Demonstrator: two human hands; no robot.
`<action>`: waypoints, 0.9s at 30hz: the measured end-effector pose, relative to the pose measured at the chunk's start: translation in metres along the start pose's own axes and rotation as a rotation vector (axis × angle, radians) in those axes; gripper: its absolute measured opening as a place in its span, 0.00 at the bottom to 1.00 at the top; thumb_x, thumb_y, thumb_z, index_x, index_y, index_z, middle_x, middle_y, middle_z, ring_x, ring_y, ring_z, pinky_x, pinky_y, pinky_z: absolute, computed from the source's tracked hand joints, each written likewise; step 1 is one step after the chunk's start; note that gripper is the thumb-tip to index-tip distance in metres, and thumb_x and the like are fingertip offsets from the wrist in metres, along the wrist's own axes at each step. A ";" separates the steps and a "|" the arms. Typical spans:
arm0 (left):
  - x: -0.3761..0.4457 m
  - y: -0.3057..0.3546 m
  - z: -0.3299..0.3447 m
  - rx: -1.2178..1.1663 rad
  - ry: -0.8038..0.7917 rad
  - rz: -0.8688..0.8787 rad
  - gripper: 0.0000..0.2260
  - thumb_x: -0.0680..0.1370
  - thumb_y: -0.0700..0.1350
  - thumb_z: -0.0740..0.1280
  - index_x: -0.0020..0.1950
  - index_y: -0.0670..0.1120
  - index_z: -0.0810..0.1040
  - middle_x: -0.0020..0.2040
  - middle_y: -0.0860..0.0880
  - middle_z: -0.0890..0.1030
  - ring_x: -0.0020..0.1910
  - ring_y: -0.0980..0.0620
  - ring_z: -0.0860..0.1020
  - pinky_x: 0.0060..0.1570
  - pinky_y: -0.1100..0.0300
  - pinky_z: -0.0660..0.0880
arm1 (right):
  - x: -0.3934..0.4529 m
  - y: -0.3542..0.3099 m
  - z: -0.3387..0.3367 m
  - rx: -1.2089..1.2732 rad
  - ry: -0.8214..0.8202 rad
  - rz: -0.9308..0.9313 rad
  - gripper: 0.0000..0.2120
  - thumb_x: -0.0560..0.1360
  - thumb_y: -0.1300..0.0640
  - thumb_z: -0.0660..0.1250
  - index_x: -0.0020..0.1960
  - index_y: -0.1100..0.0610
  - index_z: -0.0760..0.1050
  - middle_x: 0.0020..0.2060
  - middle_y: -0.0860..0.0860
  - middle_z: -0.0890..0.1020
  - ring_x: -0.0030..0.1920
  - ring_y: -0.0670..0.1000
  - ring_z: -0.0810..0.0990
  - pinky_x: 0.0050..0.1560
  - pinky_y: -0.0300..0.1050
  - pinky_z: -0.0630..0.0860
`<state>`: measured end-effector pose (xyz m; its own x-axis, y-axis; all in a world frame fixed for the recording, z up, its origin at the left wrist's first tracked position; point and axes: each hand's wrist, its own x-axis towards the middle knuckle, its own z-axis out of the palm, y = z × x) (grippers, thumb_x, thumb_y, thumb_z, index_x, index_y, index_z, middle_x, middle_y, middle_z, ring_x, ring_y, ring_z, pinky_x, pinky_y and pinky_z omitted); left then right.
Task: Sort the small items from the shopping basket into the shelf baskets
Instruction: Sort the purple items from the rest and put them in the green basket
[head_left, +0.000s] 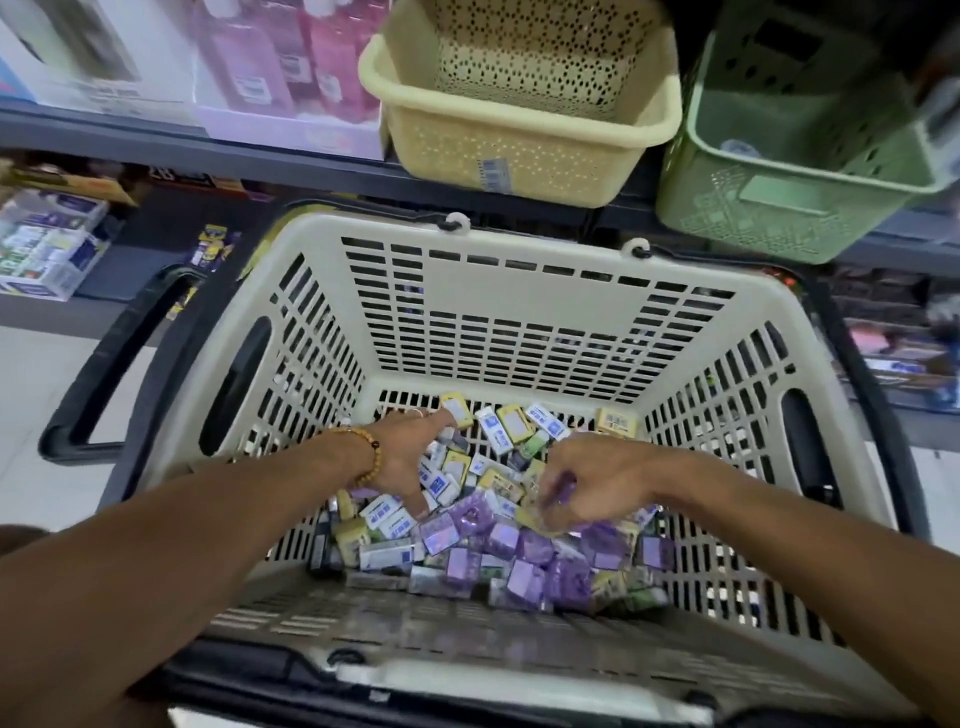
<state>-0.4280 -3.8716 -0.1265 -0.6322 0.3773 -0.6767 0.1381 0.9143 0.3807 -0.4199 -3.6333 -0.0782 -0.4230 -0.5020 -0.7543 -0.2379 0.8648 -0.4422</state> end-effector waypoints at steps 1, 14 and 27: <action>0.000 0.001 0.000 -0.007 0.007 0.011 0.46 0.62 0.47 0.82 0.73 0.54 0.60 0.65 0.47 0.70 0.39 0.53 0.74 0.33 0.67 0.72 | 0.007 -0.002 -0.002 0.001 0.103 -0.003 0.11 0.75 0.47 0.68 0.55 0.49 0.82 0.50 0.42 0.81 0.53 0.45 0.78 0.58 0.48 0.73; 0.013 -0.012 0.006 -0.238 0.236 -0.028 0.08 0.80 0.53 0.64 0.56 0.52 0.72 0.43 0.52 0.79 0.34 0.56 0.75 0.34 0.64 0.71 | 0.087 0.011 -0.005 -0.220 0.463 0.070 0.30 0.76 0.46 0.69 0.74 0.51 0.62 0.67 0.53 0.68 0.61 0.58 0.74 0.59 0.53 0.73; 0.034 -0.024 -0.044 -0.176 0.071 -0.148 0.11 0.81 0.52 0.63 0.52 0.45 0.79 0.37 0.49 0.76 0.33 0.54 0.74 0.37 0.63 0.70 | 0.077 0.010 0.011 -0.113 0.526 0.067 0.26 0.78 0.49 0.67 0.72 0.55 0.63 0.64 0.54 0.68 0.58 0.57 0.76 0.59 0.50 0.74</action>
<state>-0.4865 -3.8874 -0.1316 -0.6885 0.2242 -0.6897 -0.0913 0.9166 0.3892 -0.4448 -3.6634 -0.1457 -0.8142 -0.3995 -0.4213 -0.2760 0.9047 -0.3246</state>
